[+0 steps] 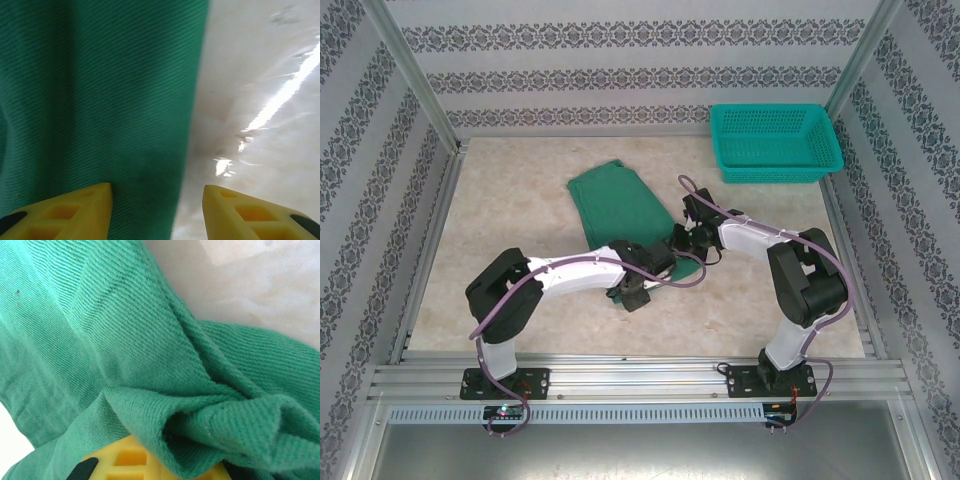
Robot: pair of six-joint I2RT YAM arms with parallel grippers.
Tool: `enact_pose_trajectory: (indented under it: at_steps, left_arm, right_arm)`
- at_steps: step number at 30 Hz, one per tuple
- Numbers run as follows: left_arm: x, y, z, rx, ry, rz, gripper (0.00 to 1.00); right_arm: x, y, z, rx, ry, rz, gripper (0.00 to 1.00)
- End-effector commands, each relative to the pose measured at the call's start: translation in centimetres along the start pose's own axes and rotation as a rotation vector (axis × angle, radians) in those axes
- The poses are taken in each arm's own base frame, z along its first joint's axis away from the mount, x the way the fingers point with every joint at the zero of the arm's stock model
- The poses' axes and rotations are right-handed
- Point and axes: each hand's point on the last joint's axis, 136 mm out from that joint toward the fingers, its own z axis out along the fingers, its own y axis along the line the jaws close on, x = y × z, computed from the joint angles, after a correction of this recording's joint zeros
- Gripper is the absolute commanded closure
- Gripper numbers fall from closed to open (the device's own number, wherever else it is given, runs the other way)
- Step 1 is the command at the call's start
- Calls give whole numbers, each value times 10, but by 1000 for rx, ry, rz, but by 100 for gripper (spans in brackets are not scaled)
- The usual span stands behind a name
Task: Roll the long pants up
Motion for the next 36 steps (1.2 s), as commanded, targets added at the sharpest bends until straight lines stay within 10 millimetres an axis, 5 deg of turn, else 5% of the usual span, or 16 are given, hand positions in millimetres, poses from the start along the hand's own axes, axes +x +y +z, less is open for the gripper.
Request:
enact_pose_trajectory:
  at_steps: [1, 15, 22, 23, 26, 27, 30, 33, 36]
  left_arm:
    - [-6, 24, 10, -153, -18, 44, 48]
    - [14, 3, 60, -62, 103, 78, 40]
    - [15, 4, 93, -1, 176, 15, 44]
    - [14, 2, 97, 16, 181, 12, 47]
    - [10, 4, 106, 17, 214, -17, 94]
    - [10, 4, 108, 17, 215, -14, 100]
    - [13, 0, 98, 41, 218, -8, 100]
    - [13, -23, 65, 196, 190, -21, 100]
    - [10, -44, 27, 337, 148, -41, 100]
  right_arm:
    - [3, -7, 8, -13, 20, 24, 95]
    - [1, -13, 8, -35, 22, 50, 96]
    - [5, -15, 10, -42, 27, 54, 98]
    - [5, -14, 10, -46, 29, 55, 98]
    - [7, -13, 10, -48, 35, 55, 98]
    - [7, -12, 10, -51, 33, 55, 98]
    - [5, -11, 5, -43, 27, 50, 98]
    - [-4, -9, -6, -45, -11, 33, 96]
    - [-23, -9, -28, -54, -72, 31, 78]
